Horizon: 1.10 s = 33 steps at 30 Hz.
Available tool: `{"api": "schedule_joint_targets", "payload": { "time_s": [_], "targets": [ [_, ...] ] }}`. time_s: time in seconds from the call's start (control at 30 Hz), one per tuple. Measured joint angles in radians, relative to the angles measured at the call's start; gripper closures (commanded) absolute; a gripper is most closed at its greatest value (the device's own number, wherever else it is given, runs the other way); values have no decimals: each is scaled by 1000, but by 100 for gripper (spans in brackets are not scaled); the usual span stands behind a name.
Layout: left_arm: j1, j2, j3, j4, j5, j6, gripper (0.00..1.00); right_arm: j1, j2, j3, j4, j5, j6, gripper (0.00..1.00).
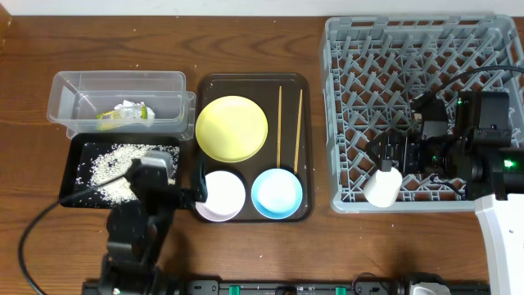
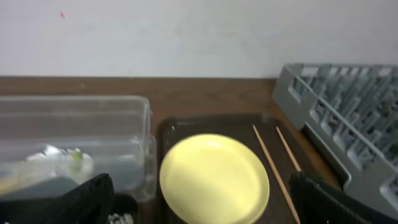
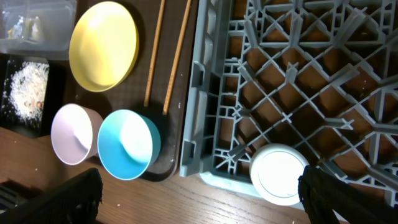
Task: Sort waste into correct bins and load items into the dishwasher rack
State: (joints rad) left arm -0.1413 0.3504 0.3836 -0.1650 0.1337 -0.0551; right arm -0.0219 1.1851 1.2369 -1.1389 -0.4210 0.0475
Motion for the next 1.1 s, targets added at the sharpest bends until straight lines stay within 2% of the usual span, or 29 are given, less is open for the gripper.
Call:
{"api": "schedule_joint_targets", "payload": {
  "time_s": [0.3,0.6,0.8,1.1],
  "targets": [
    [0,-208,-99,-13,18,4,7,0,0,0,0,1,0,1],
    [0,-327,-218,-16,-37,5,7,0,0,0,0,3,0,1],
    [0,-338,-299,-10,-58,5,7,0,0,0,0,3,0,1],
    [0,-340,-316,26,-63,5,7,0,0,0,0,3,0,1]
  ]
}}
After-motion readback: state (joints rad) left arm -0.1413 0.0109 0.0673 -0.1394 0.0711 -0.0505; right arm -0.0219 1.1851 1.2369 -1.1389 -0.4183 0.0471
